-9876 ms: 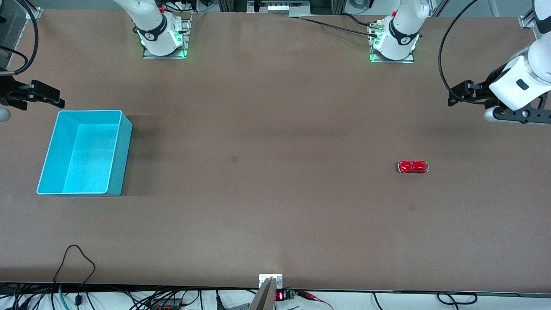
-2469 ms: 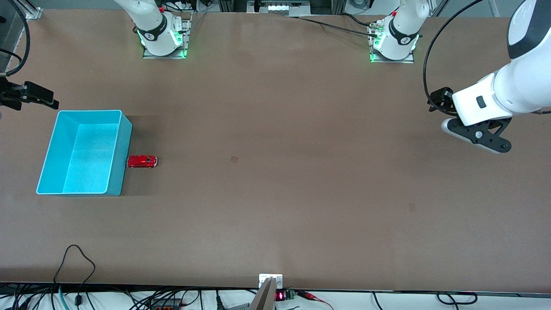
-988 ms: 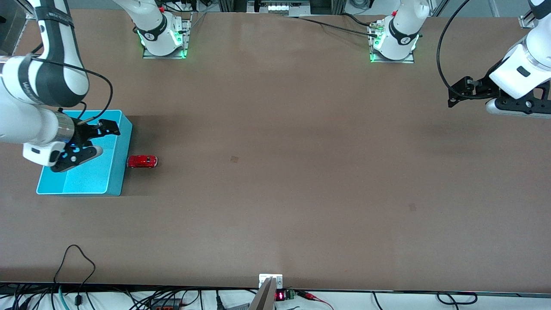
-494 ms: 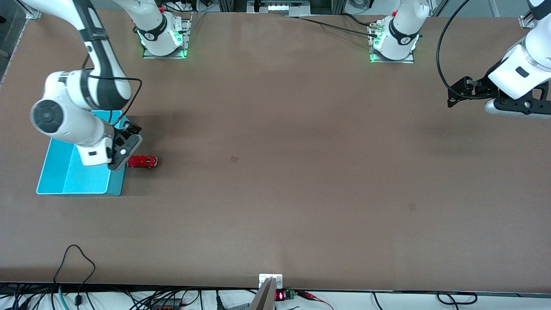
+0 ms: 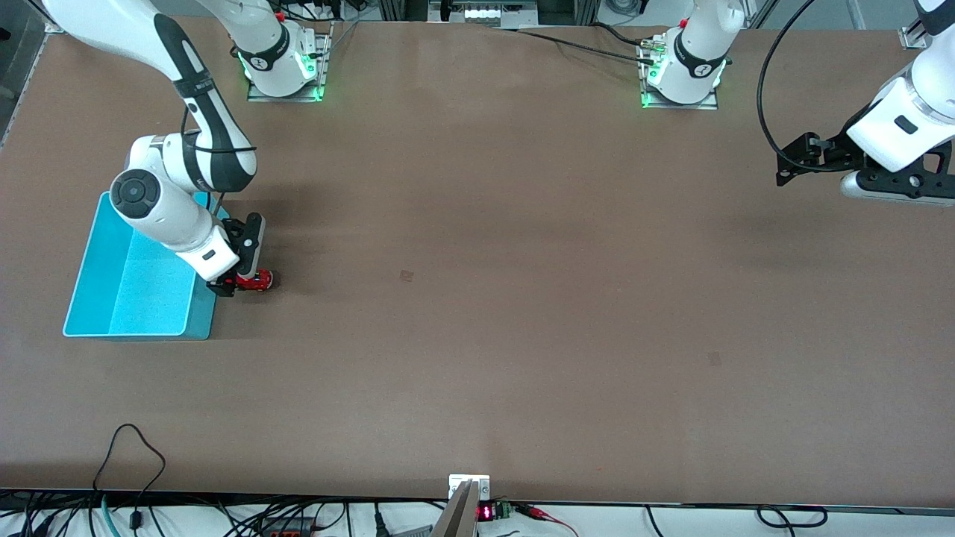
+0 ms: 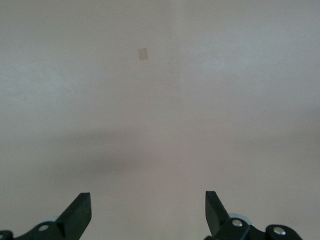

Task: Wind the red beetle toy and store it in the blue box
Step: 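Lower the right gripper around the red car and close it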

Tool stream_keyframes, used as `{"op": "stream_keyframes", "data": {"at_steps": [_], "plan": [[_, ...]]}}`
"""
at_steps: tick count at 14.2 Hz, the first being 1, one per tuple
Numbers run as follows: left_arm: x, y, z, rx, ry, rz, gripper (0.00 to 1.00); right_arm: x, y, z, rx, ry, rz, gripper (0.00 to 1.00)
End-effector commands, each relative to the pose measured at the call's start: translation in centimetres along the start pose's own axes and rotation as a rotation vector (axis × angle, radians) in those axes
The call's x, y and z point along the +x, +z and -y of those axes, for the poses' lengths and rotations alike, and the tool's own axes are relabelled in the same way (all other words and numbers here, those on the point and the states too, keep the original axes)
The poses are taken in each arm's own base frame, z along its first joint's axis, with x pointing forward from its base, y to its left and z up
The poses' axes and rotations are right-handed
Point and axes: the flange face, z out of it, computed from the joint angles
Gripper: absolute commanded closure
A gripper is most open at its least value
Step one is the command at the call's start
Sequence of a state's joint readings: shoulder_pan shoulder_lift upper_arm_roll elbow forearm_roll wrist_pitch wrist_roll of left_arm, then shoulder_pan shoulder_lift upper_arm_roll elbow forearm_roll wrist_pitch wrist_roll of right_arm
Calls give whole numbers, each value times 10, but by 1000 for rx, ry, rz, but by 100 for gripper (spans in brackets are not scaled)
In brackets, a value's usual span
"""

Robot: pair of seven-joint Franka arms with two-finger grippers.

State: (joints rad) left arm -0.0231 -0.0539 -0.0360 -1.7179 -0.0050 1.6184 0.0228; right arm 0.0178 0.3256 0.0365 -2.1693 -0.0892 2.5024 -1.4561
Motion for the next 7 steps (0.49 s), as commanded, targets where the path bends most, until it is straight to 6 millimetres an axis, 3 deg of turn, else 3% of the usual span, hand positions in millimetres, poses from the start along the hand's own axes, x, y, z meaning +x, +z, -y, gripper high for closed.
{"op": "stream_keyframes", "data": {"at_steps": [1,7], "plan": [[-6,-2,3,-17,14,1,0,-8,5,-2,-14,-87,-2,0],[-5,-7,1,-16,19,-6,0,-13,46,6,-8,-100,-13,0]]}}
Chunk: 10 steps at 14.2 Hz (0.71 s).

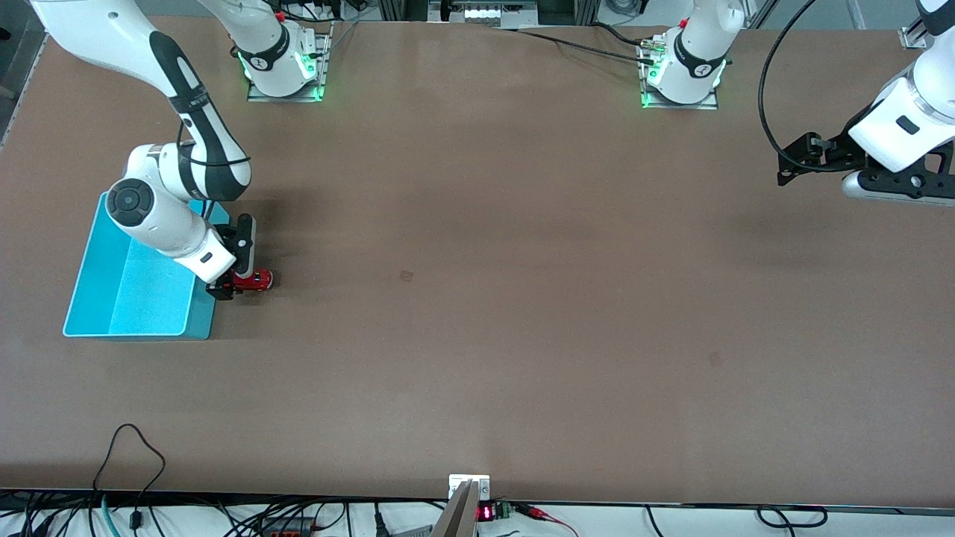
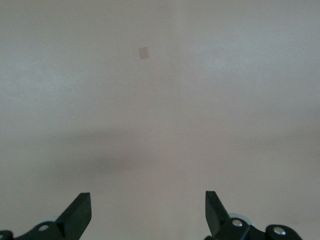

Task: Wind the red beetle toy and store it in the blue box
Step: 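Lower the right gripper around the red car and close it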

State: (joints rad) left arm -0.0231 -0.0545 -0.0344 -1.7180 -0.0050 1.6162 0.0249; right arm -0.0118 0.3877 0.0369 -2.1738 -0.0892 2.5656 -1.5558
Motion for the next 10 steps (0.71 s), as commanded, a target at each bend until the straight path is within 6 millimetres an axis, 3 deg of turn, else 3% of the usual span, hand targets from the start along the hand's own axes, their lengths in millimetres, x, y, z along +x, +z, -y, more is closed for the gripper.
{"op": "stream_keyframes", "data": {"at_steps": [1,6,7,9,10], "plan": [[-4,-6,0,-16,18,-7,0,1,19,7,-17,-26,-7,0],[-4,-12,0,-16,18,-17,0,2,28,7,-20,-25,-11,0],[-4,-15,-1,-14,22,-17,0,2,28,7,-20,-22,-12,18],[-3,-17,-1,-14,22,-23,0,2,24,6,-20,-5,-12,82],[-3,-18,-1,-14,20,-25,0,3,22,4,-25,-9,-12,92]]}}
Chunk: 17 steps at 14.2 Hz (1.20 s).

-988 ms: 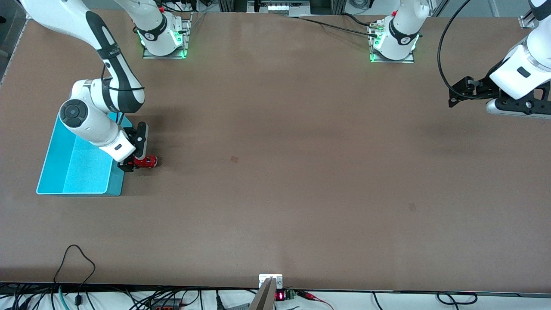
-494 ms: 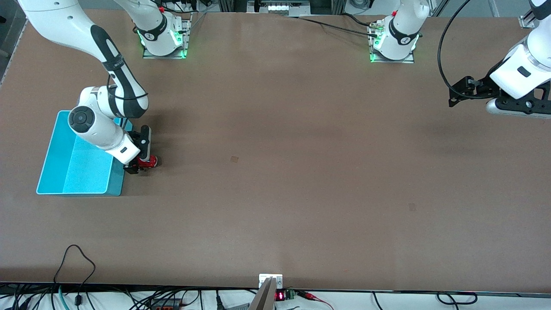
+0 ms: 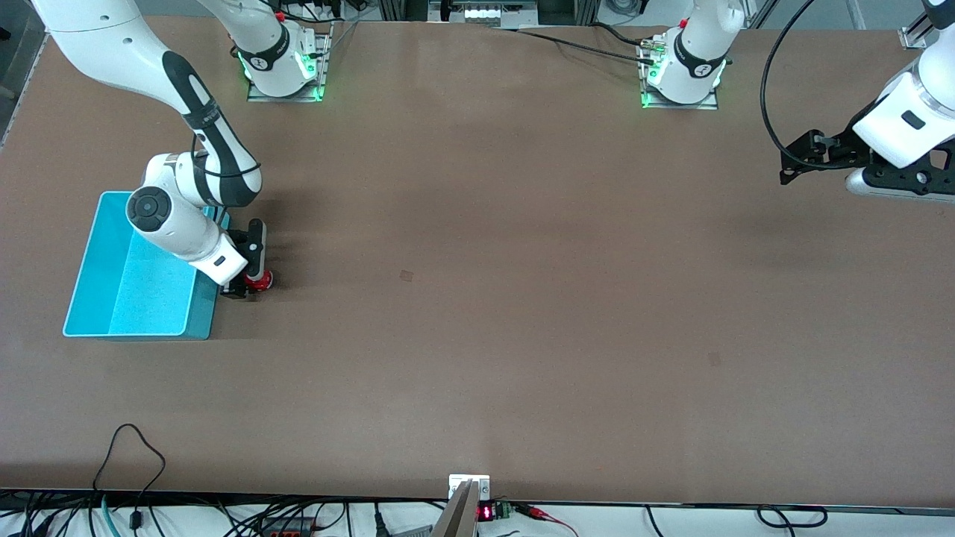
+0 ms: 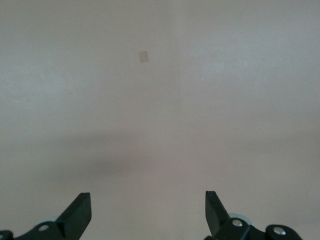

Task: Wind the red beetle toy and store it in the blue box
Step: 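Lift the car with the right gripper and carry it over the box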

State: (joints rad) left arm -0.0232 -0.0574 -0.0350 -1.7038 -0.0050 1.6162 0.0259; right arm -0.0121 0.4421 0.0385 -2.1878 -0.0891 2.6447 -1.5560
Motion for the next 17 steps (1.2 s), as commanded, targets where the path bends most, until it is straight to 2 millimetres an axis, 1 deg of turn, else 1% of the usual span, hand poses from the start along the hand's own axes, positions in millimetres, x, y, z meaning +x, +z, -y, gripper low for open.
{"op": "stream_keyframes", "data": {"at_steps": [1,3,4,5,6,7,8,10,11,12,13,14,15,16,17], "plan": [[-3,-10,-1,-16,18,-8,0,2,-8,-2,-20,-9,-4,100],[-3,-9,-1,-16,18,-6,0,5,-12,-4,-27,10,-10,100],[-3,-9,-1,-16,18,-6,0,7,-16,-5,-32,51,-9,100],[-3,-9,-1,-16,18,-3,0,14,-24,-8,-48,85,-14,100],[-4,-8,0,-16,17,-2,0,32,-38,-15,-62,105,-29,100],[-4,-9,0,-16,17,-3,0,43,-49,-20,-45,158,-36,100],[-4,-9,0,-16,17,-3,0,55,-65,-30,-16,241,-35,100],[-3,-9,0,-16,17,-5,0,79,-106,-46,14,376,-26,100],[-3,-11,-1,-16,18,-8,0,85,-124,-48,23,447,-10,100],[-3,-12,-3,-16,21,-11,0,86,-138,-52,27,510,1,100],[-3,-12,-3,-16,21,-11,0,84,-155,-54,30,561,4,100],[-2,-12,-3,-14,20,-12,0,80,-167,-55,30,611,7,100],[-3,-13,-3,-16,20,-12,0,63,-177,-55,28,701,12,100],[-2,-13,-3,-16,18,-14,0,50,-185,-50,50,834,33,100],[-3,-13,-3,-16,18,-12,0,35,-188,-45,73,980,60,100]]}}
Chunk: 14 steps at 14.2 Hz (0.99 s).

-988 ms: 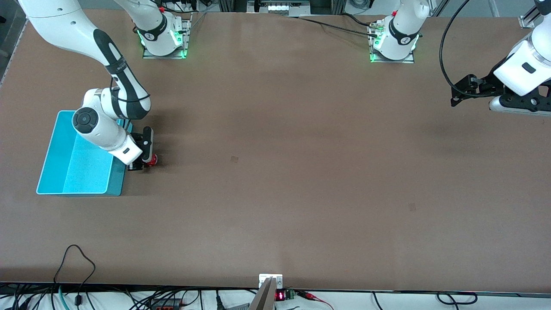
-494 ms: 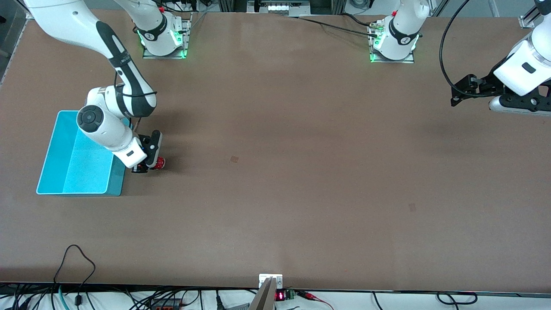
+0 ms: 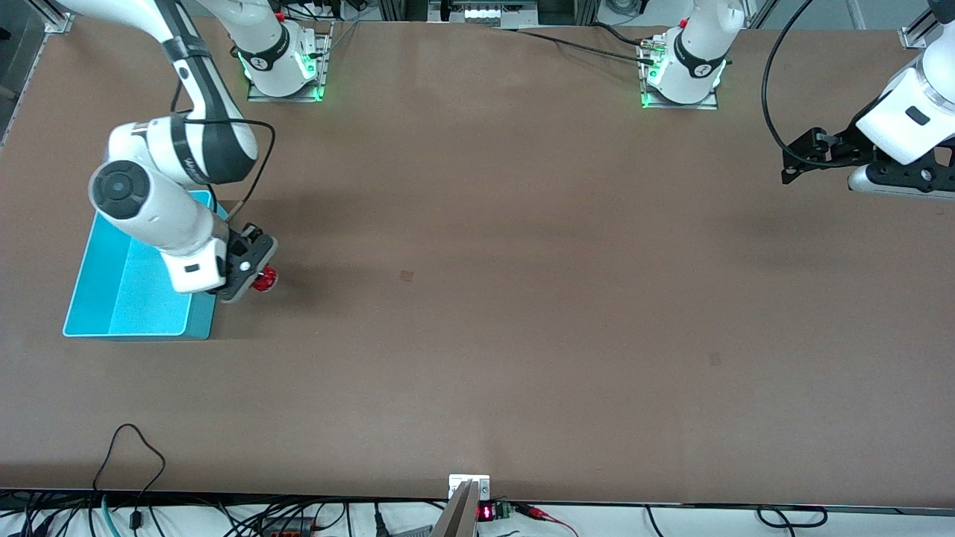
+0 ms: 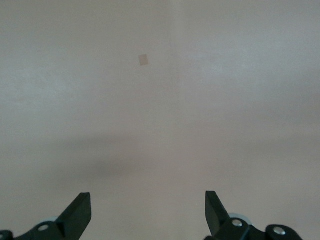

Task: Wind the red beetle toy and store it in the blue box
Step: 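Lift the car with the right gripper and carry it over the box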

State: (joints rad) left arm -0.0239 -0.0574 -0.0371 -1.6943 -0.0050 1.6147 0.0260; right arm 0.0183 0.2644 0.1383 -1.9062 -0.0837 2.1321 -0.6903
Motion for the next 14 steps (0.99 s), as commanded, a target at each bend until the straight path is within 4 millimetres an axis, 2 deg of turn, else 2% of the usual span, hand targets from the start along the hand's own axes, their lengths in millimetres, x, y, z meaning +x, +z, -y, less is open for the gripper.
{"op": "stream_keyframes", "data": {"at_steps": [1,4,6,8,11,13,14], "plan": [[-2,-7,-1,-16,17,-3,0,-37,-16,-21,16,326,44,100],[1,-8,-1,-15,17,-6,0,-76,-20,-50,5,553,58,100],[1,-8,-2,-15,20,-6,0,-112,-15,-73,2,728,76,100],[1,-9,-1,-15,19,-6,0,-157,-4,-97,2,816,95,100],[1,-8,-1,-17,19,-4,0,-180,16,-100,6,864,103,100],[1,-8,-2,-15,20,-4,0,-201,39,-94,5,890,92,100],[1,-8,-1,-17,19,-4,0,-211,55,-85,-3,896,72,100]]}}
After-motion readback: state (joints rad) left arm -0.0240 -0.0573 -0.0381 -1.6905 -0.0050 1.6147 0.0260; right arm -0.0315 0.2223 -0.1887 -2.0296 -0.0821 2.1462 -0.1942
